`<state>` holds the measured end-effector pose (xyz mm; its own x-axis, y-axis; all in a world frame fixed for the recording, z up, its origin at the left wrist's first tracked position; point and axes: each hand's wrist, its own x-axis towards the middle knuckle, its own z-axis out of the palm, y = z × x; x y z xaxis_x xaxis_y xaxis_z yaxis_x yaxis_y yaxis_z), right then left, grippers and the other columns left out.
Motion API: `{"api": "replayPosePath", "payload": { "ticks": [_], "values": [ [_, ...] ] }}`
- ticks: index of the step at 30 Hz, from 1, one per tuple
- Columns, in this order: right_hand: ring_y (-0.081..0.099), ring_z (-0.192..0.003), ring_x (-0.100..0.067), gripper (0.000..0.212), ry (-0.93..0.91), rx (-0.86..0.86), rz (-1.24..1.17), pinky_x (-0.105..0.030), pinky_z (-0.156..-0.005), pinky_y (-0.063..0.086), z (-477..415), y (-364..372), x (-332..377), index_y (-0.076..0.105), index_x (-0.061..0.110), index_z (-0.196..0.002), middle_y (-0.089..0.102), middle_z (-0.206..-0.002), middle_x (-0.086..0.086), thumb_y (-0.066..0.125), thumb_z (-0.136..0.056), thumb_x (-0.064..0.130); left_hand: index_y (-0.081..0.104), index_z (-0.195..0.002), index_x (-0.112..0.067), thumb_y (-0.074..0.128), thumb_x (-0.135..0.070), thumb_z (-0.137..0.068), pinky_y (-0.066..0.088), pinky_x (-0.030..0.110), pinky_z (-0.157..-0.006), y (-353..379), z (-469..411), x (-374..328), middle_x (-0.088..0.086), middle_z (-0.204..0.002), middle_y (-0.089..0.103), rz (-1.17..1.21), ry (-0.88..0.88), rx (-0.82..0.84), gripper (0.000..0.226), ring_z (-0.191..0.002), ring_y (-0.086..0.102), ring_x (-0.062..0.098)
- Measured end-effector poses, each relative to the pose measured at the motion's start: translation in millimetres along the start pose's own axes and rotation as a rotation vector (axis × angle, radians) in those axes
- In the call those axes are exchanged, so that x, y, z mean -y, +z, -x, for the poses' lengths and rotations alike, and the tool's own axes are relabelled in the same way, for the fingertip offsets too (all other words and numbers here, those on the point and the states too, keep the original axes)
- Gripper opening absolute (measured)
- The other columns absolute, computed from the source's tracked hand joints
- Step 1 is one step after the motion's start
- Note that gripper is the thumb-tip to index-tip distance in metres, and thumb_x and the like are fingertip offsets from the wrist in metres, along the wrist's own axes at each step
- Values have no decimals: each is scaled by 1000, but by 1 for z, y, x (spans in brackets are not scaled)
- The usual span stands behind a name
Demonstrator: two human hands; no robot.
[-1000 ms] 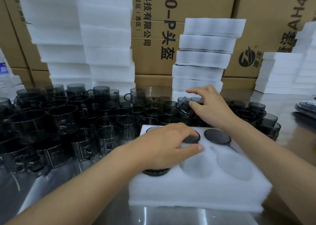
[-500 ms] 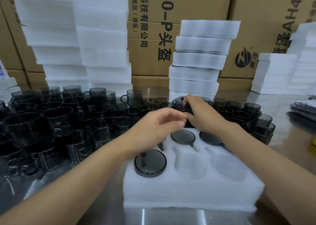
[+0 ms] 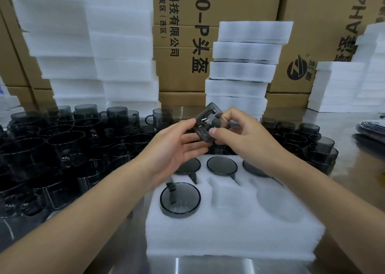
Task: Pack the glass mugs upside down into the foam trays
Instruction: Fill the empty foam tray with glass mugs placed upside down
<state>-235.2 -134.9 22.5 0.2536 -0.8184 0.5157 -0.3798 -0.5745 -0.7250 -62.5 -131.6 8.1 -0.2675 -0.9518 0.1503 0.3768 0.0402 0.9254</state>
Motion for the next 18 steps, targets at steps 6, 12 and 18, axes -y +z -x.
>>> {"api": "replayPosePath", "payload": {
  "ticks": [6, 12, 18],
  "values": [
    [62, -94, -17, 20, -85, 23, -6, -34, -84, 53, 14, 1, -6, 51, 26, -72, 56, -103, 8, 68, -70, 34, 64, -117, -9, 45, -27, -100, 57, 34, -81, -2, -1, 2, 17, -104, 72, -101, 5, 68, 32, -93, 70, 24],
    [67, -91, -21, 41, -64, 20, -95, -45, -79, 55, 19, -3, -10, 49, 45, -90, 63, -105, 16, 75, -59, 50, 64, -121, -14, 53, -32, -87, 56, 32, -82, -4, 3, 3, 14, -111, 70, -150, 41, 136, 39, -96, 69, 22],
    [64, -98, -6, 62, -114, 6, -122, -29, -83, 54, 21, -2, -7, 39, 57, -106, 58, -112, 20, 76, -57, 51, 59, -128, -12, 53, -29, -84, 55, 36, -90, -3, 5, 1, 15, -120, 67, -170, 48, 189, 47, -104, 66, 26]
  ]
}}
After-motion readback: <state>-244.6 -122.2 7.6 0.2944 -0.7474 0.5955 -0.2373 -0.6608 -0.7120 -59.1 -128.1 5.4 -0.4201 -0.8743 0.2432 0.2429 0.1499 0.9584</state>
